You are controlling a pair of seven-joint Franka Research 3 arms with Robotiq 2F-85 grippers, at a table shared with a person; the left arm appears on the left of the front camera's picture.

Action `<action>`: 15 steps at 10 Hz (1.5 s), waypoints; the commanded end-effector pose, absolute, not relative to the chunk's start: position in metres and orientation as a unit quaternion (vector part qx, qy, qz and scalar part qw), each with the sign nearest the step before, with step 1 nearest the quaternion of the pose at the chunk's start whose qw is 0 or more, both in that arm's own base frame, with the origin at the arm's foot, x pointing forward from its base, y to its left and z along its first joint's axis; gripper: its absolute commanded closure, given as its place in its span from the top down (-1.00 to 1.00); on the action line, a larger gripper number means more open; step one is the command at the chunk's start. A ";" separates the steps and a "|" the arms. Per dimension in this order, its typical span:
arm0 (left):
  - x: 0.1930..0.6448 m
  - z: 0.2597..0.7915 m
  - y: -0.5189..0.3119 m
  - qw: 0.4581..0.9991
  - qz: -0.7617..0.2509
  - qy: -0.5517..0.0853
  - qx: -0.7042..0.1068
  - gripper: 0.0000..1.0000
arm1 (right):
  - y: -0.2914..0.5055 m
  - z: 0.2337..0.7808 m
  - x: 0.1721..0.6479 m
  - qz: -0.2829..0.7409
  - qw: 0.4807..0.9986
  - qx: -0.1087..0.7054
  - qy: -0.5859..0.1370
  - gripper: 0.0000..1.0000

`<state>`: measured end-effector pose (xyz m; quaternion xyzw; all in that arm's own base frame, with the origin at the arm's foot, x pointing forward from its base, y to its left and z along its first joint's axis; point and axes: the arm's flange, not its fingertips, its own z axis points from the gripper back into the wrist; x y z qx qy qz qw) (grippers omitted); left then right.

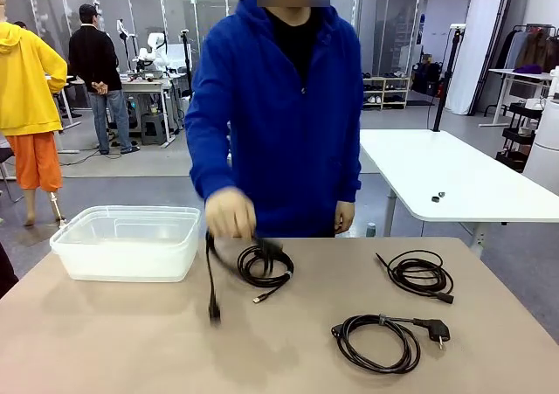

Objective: Organize and store the cables.
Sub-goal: Place the Power Cable into the Organizing box.

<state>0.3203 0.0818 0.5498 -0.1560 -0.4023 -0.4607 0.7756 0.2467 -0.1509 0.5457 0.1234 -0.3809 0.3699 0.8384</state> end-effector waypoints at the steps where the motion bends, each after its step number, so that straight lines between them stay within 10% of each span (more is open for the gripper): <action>1: 0.323 0.550 0.083 0.769 -0.468 -0.405 -0.162 1.00 | -0.152 0.545 0.246 0.377 0.835 0.123 -0.381 1.00; 8: 0.323 0.550 0.083 0.769 -0.468 -0.405 -0.162 1.00 | -0.136 0.550 0.256 0.456 0.813 0.115 -0.344 1.00; 15: 0.323 0.550 0.083 0.769 -0.468 -0.405 -0.162 1.00 | 0.030 0.471 0.386 0.626 0.757 0.054 -0.181 1.00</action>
